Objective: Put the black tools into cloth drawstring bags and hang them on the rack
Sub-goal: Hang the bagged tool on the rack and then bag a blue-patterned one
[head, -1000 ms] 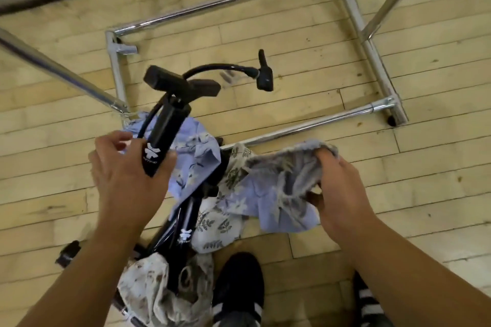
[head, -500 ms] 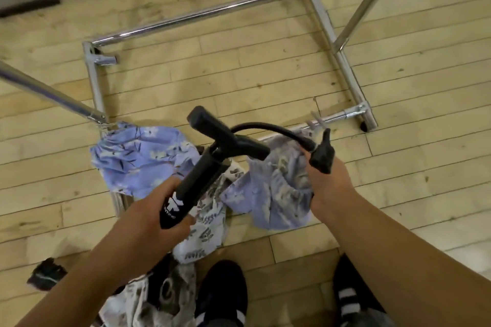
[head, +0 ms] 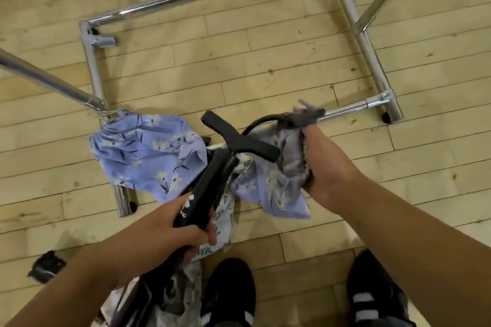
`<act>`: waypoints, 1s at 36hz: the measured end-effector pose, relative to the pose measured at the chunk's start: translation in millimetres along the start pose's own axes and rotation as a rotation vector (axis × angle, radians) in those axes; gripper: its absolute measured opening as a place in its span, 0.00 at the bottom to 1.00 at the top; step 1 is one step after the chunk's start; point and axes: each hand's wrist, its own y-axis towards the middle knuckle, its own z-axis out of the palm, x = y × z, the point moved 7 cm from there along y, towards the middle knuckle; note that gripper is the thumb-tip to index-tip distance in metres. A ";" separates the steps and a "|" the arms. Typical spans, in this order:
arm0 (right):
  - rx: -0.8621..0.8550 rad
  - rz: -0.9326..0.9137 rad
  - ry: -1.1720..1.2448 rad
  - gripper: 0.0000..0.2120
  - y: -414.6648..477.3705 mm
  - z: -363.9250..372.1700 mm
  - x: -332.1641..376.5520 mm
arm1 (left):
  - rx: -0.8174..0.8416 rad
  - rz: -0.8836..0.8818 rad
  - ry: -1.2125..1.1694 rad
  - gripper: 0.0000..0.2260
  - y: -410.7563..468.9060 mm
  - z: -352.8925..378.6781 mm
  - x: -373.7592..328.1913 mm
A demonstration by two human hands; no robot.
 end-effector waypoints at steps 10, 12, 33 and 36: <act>0.083 0.107 0.139 0.20 -11.3 32.4 -5.2 | -0.003 0.014 -0.332 0.46 34.9 7.7 -5.0; 0.100 0.096 0.166 0.20 -14.5 30.1 -3.7 | 0.012 0.055 -0.463 0.66 41.7 21.3 -28.1; 0.171 0.022 0.069 0.21 -19.2 17.9 25.0 | 0.007 0.110 -0.001 0.40 39.5 27.0 -69.7; 0.062 0.002 0.098 0.19 -12.4 2.2 31.5 | -0.053 0.009 -0.018 0.42 38.4 16.2 -53.9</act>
